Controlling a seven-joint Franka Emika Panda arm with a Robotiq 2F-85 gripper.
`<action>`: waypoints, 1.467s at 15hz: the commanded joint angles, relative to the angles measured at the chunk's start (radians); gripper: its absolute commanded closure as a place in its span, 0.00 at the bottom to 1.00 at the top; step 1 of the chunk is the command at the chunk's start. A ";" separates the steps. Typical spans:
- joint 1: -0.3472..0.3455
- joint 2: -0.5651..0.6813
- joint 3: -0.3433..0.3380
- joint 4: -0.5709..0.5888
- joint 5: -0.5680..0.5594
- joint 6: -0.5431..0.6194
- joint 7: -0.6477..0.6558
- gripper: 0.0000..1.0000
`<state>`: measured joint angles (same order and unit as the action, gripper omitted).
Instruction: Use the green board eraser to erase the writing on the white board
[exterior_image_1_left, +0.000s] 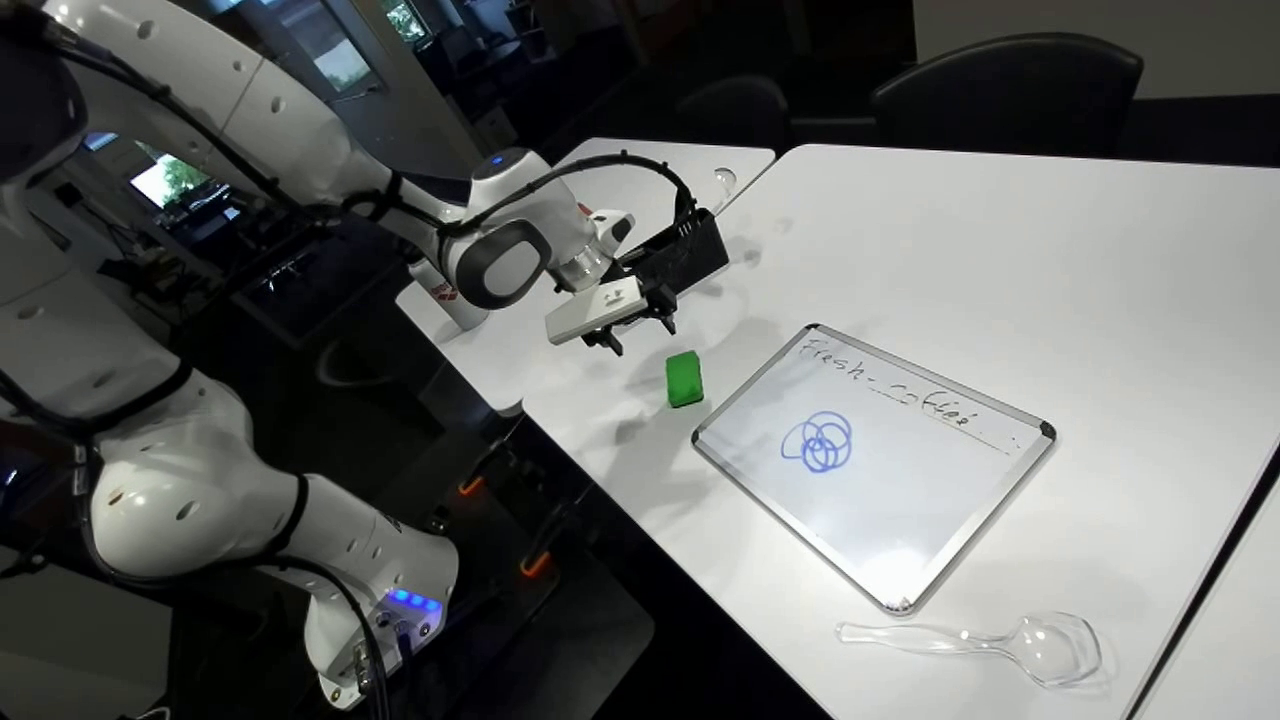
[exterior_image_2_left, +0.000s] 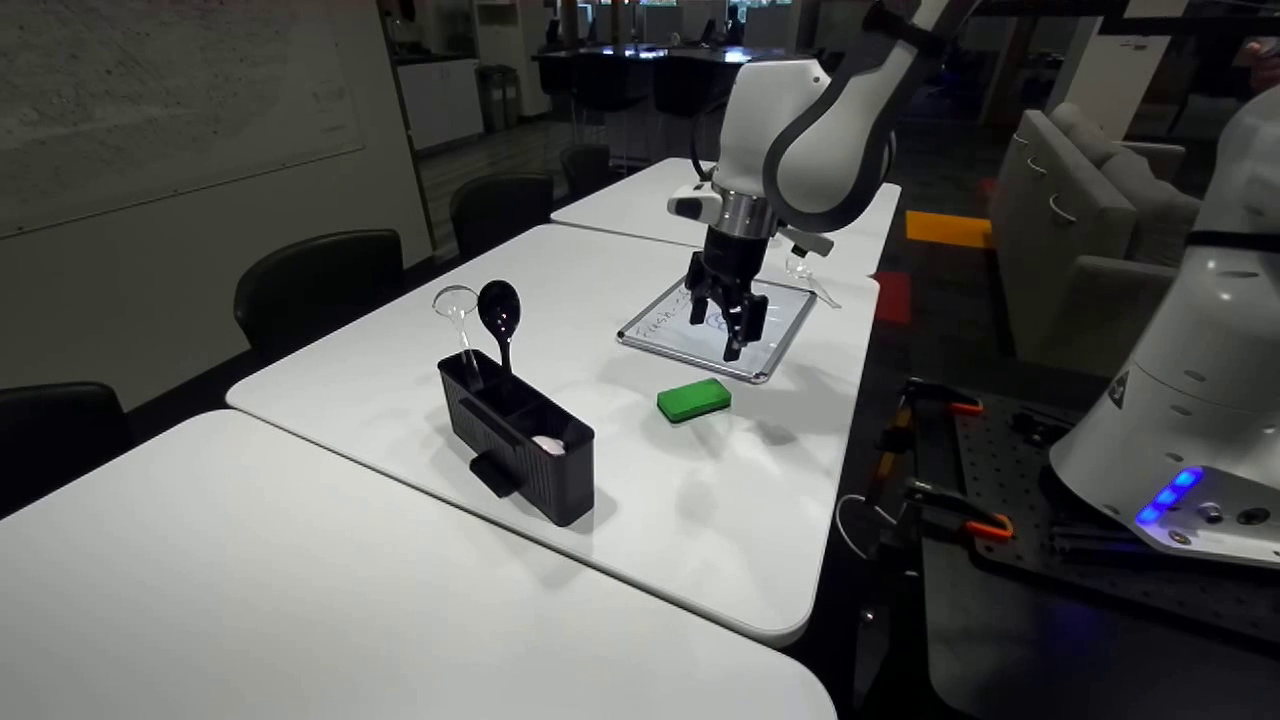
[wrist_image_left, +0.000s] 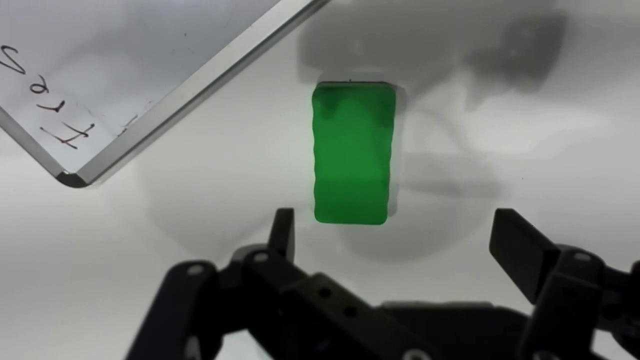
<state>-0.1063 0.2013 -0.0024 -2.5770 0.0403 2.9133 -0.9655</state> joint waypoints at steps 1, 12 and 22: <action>-0.016 0.053 -0.015 0.029 -0.069 0.022 0.072 0.00; -0.037 0.189 -0.017 0.118 -0.162 0.014 0.149 0.00; 0.022 0.290 -0.057 0.171 -0.307 0.046 0.306 0.00</action>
<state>-0.1146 0.4610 -0.0345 -2.4259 -0.2166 2.9264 -0.7268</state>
